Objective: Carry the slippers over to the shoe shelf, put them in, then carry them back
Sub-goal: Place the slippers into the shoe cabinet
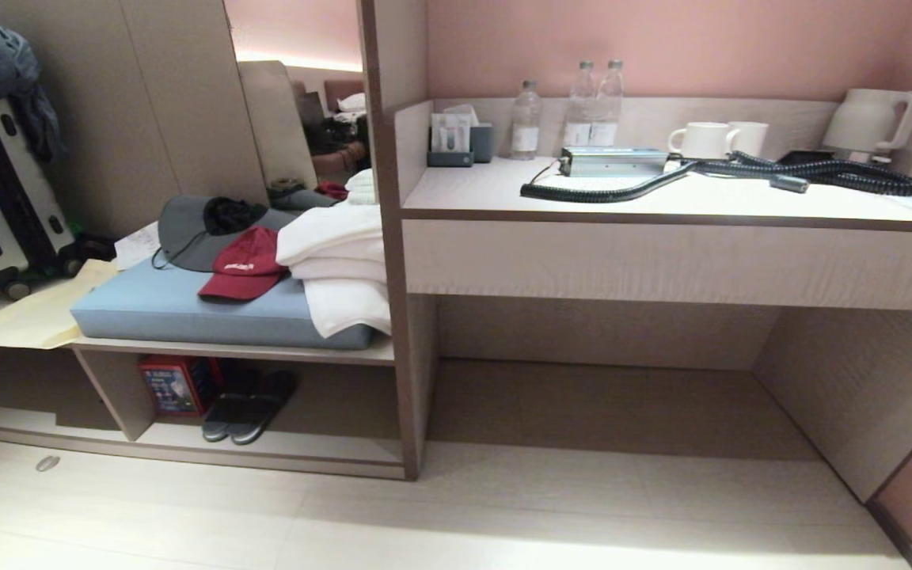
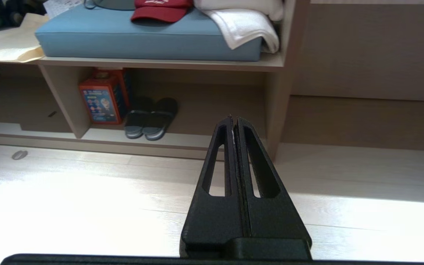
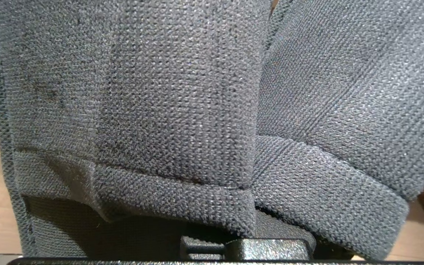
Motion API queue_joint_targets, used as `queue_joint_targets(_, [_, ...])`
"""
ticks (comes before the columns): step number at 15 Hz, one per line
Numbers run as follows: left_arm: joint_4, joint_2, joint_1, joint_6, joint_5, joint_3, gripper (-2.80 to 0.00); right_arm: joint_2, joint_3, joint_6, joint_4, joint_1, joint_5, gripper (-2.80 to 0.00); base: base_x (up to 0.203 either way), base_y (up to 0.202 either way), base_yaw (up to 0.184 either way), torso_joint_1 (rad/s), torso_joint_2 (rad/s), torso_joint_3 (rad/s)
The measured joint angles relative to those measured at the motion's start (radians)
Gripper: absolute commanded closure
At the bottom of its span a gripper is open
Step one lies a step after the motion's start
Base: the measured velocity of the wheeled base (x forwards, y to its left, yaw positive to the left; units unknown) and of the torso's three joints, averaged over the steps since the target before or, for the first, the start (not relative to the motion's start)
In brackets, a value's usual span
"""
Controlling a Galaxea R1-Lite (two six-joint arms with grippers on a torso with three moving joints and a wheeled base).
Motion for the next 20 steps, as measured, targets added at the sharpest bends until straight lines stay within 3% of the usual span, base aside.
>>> queue_joint_targets(20, [0.0,0.0,0.0,0.0,0.0,0.0,0.0,0.0,0.0,0.0,0.0,0.0,0.0,0.0,0.0,0.195,-0.001,0.002,0.0,0.002])
